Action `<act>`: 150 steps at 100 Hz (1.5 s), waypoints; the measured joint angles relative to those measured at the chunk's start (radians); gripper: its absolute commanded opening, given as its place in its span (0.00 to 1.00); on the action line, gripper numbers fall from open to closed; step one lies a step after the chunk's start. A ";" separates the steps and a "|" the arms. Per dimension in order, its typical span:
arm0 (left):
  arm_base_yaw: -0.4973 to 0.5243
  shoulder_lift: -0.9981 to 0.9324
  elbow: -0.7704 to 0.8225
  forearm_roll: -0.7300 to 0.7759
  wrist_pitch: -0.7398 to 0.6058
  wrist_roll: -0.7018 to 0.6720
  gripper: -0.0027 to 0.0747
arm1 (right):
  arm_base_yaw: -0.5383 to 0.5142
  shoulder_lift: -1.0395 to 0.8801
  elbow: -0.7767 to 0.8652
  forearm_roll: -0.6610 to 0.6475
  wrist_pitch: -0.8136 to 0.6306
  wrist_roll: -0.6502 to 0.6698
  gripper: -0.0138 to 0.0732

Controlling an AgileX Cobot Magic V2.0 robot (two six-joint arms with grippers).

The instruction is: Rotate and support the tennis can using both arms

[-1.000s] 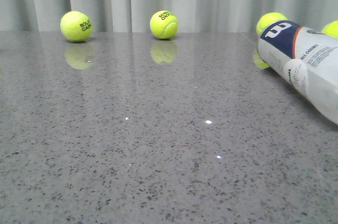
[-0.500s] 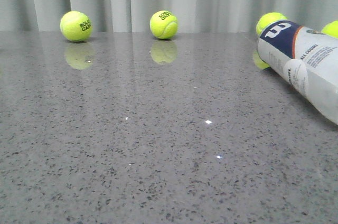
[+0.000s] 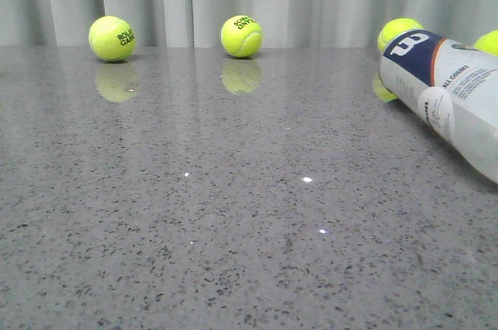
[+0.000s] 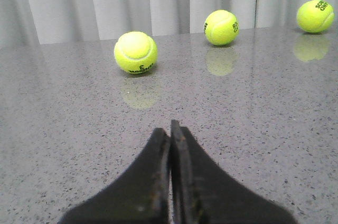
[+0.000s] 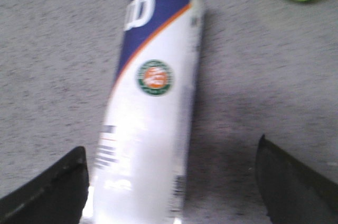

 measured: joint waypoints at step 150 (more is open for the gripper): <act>0.000 0.000 0.000 0.000 0.000 0.000 0.01 | 0.222 0.463 -0.371 0.105 0.067 -0.751 0.55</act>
